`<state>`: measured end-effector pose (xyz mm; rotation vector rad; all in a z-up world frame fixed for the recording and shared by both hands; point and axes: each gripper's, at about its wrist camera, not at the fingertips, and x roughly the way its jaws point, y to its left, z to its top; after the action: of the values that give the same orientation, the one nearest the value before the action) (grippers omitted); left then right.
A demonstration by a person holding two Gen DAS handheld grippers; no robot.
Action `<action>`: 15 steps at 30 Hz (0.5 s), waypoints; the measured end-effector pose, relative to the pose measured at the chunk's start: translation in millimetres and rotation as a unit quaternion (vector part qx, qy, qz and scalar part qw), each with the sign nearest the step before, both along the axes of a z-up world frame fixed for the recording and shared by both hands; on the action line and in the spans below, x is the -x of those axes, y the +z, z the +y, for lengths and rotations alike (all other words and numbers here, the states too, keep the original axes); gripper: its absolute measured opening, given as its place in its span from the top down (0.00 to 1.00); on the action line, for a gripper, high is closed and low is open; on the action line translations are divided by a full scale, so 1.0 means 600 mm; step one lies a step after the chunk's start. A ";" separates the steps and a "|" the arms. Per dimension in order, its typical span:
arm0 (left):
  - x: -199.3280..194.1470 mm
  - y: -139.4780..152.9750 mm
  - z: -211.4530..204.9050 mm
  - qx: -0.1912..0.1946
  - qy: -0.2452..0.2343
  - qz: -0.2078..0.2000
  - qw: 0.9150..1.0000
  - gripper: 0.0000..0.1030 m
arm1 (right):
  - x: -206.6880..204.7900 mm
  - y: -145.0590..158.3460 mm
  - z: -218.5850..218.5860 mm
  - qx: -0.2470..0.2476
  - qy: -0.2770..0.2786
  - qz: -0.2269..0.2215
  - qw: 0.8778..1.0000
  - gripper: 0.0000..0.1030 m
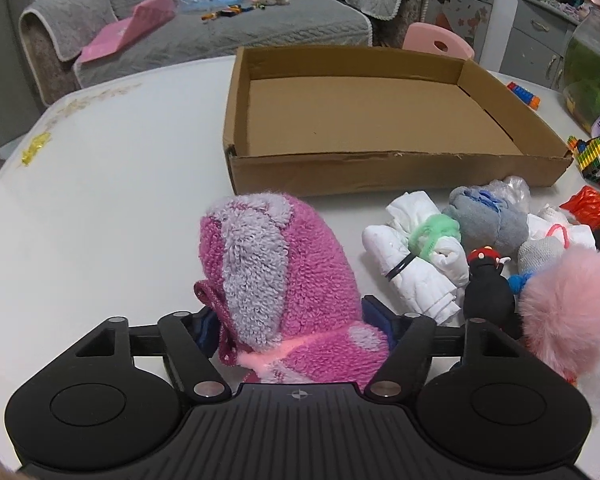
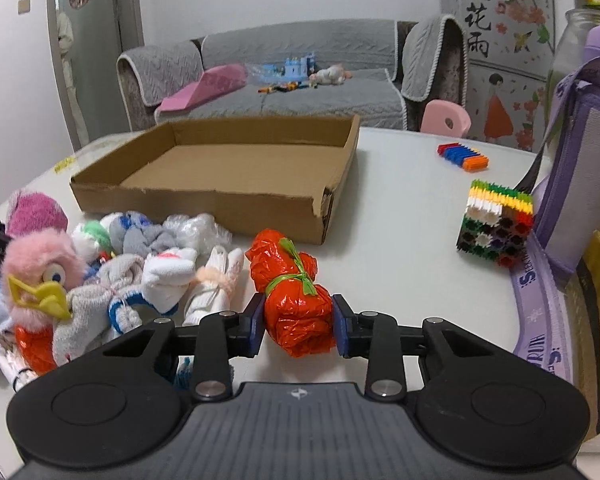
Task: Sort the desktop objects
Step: 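Grasp the pink fuzzy hat with the left tool while the right tool grasps the red green-ribboned bundle, then carry both items over the cardboard box and open both tools to drop them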
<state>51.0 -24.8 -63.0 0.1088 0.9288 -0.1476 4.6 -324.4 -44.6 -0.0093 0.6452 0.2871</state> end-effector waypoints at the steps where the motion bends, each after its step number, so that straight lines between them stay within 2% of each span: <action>1: 0.002 0.002 0.000 -0.001 0.001 -0.003 1.000 0.29 | -0.001 0.002 -0.002 -0.002 -0.002 -0.004 1.000 0.70; 3: 0.006 0.010 0.003 0.002 0.005 -0.013 1.000 0.30 | 0.001 0.008 -0.007 -0.009 -0.005 -0.013 1.000 0.70; 9: 0.025 0.058 0.022 0.046 0.009 -0.053 0.998 0.30 | 0.010 0.026 -0.024 -0.034 -0.017 -0.046 0.998 0.70; 15: 0.015 0.120 0.041 0.076 0.016 -0.064 0.995 0.30 | 0.015 0.049 -0.046 -0.070 -0.024 -0.069 0.995 0.70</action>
<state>42.1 -0.5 9.0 -0.0373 0.7890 -0.1802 -4.5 -351.7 -15.1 0.1194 0.4858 0.2818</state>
